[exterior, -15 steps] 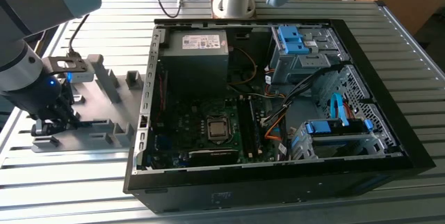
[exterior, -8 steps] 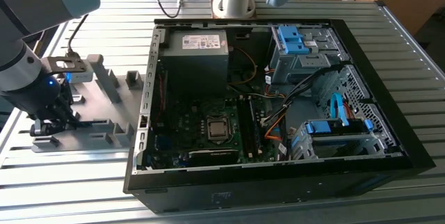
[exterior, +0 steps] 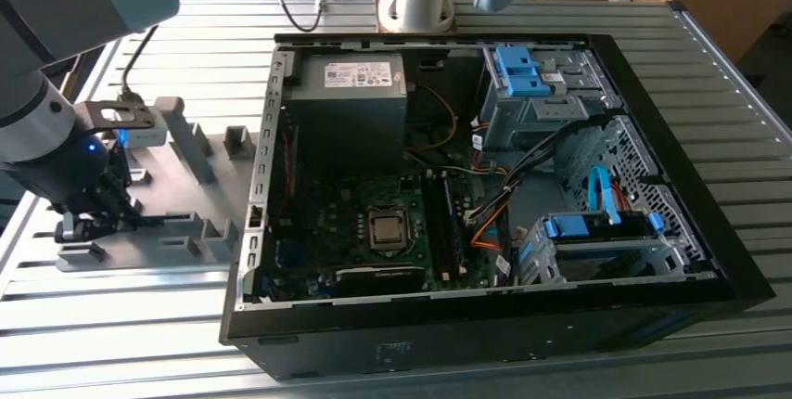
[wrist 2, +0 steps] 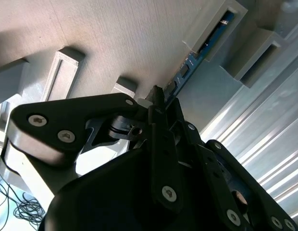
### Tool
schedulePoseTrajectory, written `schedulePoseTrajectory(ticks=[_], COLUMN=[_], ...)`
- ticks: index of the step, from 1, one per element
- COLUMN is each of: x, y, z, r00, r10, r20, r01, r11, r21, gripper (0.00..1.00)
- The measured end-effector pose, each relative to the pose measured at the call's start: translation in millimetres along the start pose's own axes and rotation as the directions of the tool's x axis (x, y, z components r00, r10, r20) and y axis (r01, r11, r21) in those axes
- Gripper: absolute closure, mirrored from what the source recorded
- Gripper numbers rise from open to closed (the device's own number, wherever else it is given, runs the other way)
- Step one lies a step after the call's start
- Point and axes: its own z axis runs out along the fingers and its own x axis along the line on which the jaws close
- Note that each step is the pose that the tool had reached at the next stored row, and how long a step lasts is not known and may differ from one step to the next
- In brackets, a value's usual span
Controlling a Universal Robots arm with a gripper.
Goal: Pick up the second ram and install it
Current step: 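Pick up the second ram and move it above second insertion slot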
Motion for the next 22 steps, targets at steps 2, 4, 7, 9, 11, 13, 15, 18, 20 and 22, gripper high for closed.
schedulePoseTrajectory(ticks=[2, 4, 7, 9, 11, 13, 15, 18, 20, 22], x=[0.0, 0.0, 0.0, 0.0, 0.0, 0.0, 0.0, 0.0, 0.0, 0.0], y=[-0.2, -0.3, -0.3, -0.3, -0.3, -0.4, -0.4, -0.4, -0.4, -0.4], z=[-0.1, -0.1, -0.1, -0.1, -0.1, -0.1, -0.1, -0.1, -0.1, -0.1], r00=[1.0, 1.0, 1.0, 1.0, 1.0, 1.0, 1.0, 1.0, 1.0, 1.0], r10=[0.0, 0.0, 0.0, 0.0, 0.0, 0.0, 0.0, 0.0, 0.0, 0.0], r20=[-0.0002, -0.0001, -0.0001, -0.0001, -0.0001, -0.0001, -0.0001, -0.0001, -0.0001, -0.0001], r01=[0.0, 0.0, 0.0, 0.0, 0.0, 0.0, 0.0, 0.0, 0.0, 0.0], r11=[1.0, 1.0, 1.0, 1.0, 1.0, 1.0, 1.0, 1.0, 1.0, 1.0], r21=[-0.0001, -0.0001, -0.0001, 0.0, -0.0001, -0.0001, -0.0001, -0.0001, -0.0001, -0.0001], gripper=[0.78, 0.78, 0.78, 0.8, 0.86, 0.86, 0.86, 0.86, 0.86, 0.86])
